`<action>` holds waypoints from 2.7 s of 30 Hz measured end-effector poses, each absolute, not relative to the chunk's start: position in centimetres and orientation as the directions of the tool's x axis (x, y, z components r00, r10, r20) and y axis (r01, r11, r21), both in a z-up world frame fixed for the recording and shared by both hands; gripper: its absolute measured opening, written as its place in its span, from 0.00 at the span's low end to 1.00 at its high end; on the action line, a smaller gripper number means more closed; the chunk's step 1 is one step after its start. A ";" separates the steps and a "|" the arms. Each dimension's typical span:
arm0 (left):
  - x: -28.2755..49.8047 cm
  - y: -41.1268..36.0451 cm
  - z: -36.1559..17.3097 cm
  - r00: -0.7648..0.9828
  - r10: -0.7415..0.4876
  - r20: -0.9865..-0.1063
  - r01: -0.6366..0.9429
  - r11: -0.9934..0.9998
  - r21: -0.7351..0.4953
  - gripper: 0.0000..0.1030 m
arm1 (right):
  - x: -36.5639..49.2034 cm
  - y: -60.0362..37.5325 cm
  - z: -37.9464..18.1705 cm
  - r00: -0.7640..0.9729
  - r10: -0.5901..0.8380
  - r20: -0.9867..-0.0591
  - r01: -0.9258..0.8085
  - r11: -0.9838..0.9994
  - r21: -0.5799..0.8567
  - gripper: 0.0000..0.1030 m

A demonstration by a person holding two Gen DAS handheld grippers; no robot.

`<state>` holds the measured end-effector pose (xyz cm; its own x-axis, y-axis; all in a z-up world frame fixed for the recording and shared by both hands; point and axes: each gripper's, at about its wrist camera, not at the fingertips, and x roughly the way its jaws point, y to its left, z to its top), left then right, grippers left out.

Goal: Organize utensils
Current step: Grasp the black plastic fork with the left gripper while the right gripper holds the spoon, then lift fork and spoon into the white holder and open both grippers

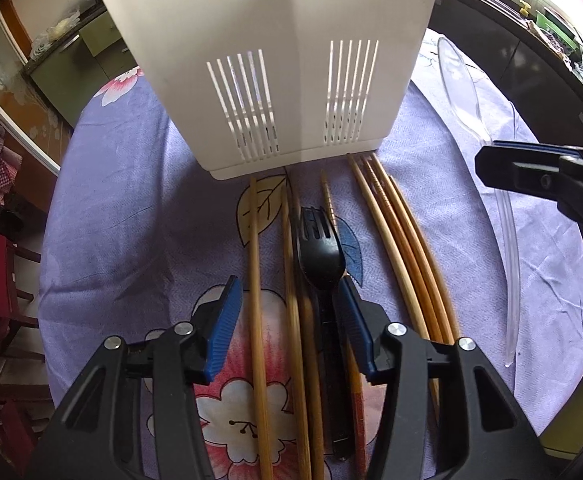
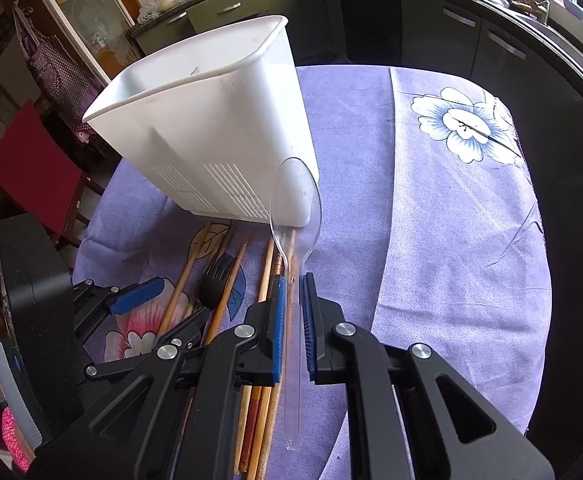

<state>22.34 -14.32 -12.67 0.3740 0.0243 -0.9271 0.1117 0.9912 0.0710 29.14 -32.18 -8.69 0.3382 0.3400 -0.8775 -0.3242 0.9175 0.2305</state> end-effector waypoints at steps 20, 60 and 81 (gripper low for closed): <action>22.7 -16.9 -12.7 0.338 0.013 -0.941 0.158 0.985 0.070 0.15 | 29.4 -32.4 -8.9 0.333 0.355 -0.874 -0.325 0.913 0.247 0.09; 18.9 -13.3 -1.4 0.541 -0.153 -0.827 0.222 0.974 -0.035 0.08 | 26.7 -34.5 -0.8 0.481 0.454 -0.750 -0.382 0.879 0.287 0.09; 26.6 -9.0 9.7 0.926 -0.144 -0.349 0.116 0.988 -0.098 0.08 | 36.4 -31.3 7.2 0.800 0.487 -0.351 -0.436 0.873 0.217 0.09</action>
<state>26.58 -9.04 9.68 0.9261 -0.1436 -0.3489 0.1165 0.9884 -0.0977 36.37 -31.29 7.18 0.8001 0.4867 -0.3506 -0.4360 0.8733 0.2172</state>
